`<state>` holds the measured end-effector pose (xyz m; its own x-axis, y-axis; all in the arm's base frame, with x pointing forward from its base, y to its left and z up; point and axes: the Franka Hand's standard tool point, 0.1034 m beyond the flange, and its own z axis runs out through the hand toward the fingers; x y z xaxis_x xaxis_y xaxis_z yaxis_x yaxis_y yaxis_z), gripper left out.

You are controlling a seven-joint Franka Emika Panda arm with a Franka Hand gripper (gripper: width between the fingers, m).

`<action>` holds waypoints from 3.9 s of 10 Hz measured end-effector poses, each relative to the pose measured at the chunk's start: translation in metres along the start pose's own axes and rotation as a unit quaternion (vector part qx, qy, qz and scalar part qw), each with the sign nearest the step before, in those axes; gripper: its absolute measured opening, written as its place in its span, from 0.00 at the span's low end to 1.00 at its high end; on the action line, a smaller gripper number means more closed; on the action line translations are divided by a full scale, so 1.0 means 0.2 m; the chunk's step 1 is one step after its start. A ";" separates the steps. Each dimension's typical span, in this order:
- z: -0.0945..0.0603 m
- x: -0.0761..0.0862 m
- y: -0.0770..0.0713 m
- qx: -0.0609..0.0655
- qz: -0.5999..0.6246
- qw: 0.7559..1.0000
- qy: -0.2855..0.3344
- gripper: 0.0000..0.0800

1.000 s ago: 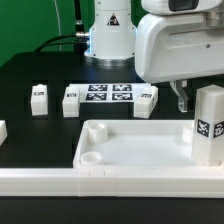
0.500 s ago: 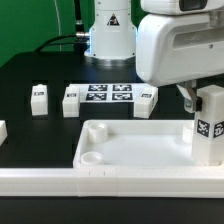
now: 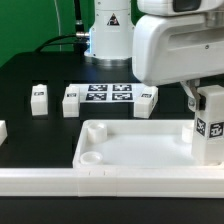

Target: Assemble desk

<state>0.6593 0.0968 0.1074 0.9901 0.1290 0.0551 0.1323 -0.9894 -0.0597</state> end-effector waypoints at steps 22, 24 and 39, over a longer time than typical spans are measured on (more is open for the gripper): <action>-0.18 -0.38 0.18 -0.020 0.314 0.949 -0.007 0.81; -0.17 -0.38 0.18 -0.020 0.314 0.949 -0.007 0.81; 0.18 -0.81 0.32 -0.037 0.257 0.966 0.005 0.81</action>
Offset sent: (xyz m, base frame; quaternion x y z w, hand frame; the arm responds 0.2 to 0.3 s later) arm -0.0038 0.0098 -0.0052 0.0235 -0.0069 0.3055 0.9519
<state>0.5089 0.0154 0.0590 0.9231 -0.3816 0.0472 -0.3816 -0.9243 -0.0103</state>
